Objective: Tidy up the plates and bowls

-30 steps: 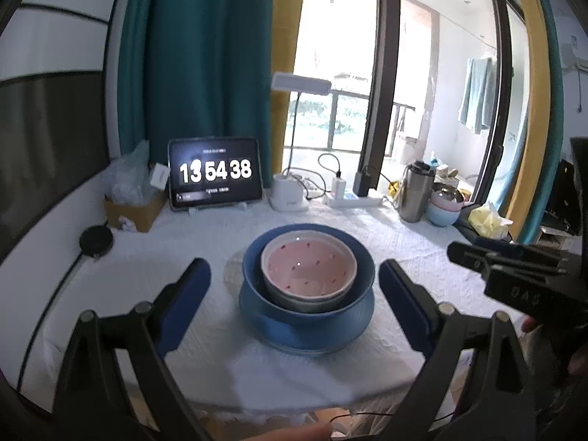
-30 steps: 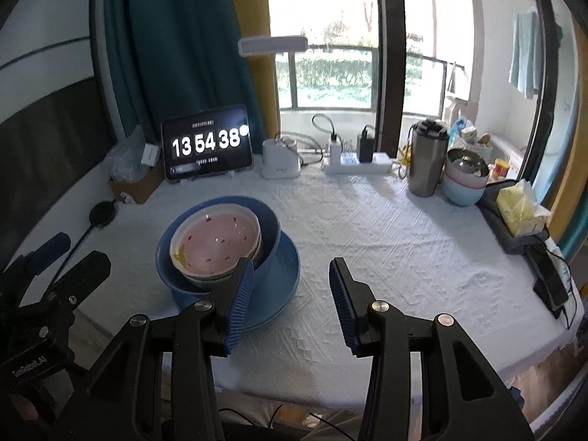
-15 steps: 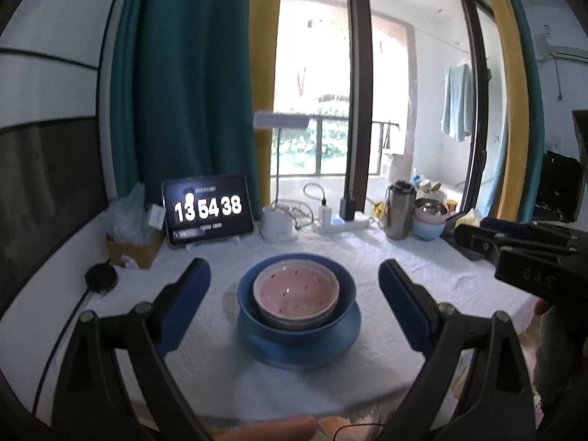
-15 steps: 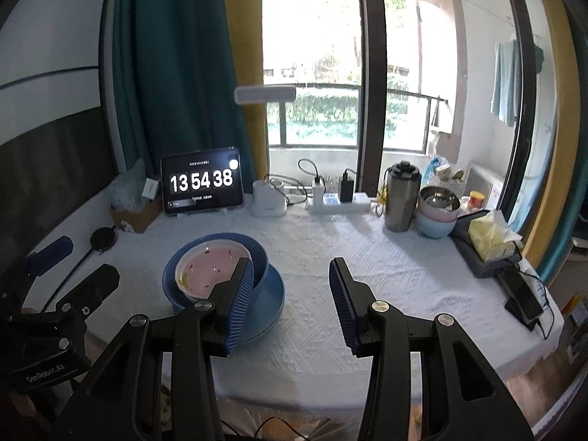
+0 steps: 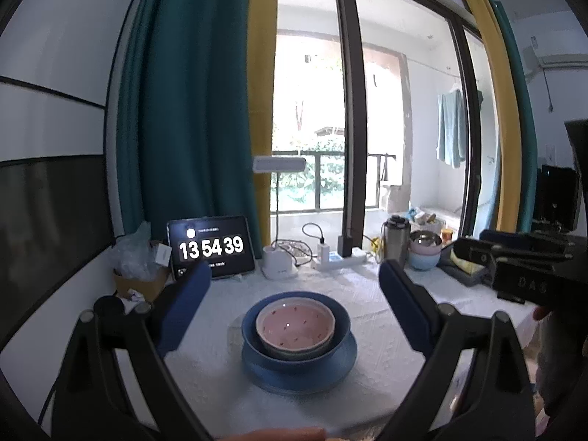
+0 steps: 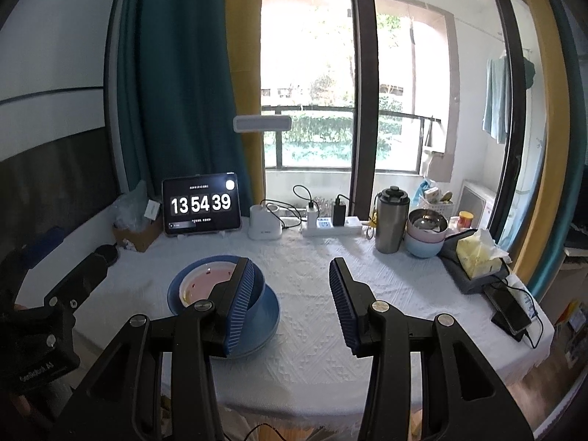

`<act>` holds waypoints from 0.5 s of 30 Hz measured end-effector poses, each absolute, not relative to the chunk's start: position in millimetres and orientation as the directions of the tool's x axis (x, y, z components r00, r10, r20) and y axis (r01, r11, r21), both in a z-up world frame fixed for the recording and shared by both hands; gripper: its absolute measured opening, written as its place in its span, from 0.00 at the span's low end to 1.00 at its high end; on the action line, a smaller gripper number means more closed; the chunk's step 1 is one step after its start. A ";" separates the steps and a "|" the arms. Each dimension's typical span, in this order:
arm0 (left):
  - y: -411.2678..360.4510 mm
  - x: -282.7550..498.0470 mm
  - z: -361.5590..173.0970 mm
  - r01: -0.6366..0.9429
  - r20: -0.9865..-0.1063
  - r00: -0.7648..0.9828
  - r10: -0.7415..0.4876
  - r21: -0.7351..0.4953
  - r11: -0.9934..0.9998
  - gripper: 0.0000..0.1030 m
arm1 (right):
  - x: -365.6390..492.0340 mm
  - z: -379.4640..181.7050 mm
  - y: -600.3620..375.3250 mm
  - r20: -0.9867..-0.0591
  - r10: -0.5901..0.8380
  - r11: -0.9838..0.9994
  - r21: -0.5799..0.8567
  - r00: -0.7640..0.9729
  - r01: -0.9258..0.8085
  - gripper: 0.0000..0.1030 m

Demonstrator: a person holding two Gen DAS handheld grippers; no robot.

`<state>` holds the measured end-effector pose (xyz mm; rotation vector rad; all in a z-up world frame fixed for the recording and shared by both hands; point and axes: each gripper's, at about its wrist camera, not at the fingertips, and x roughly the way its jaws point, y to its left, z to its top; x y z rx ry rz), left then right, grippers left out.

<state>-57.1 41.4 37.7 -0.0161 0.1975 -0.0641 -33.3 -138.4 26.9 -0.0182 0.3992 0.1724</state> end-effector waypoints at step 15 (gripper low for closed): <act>45.4 -66.2 52.2 0.072 -0.136 0.988 -0.078 -0.044 0.996 0.91 | -49.8 41.4 -141.6 -0.342 0.156 0.987 0.017 0.927 -0.160 0.44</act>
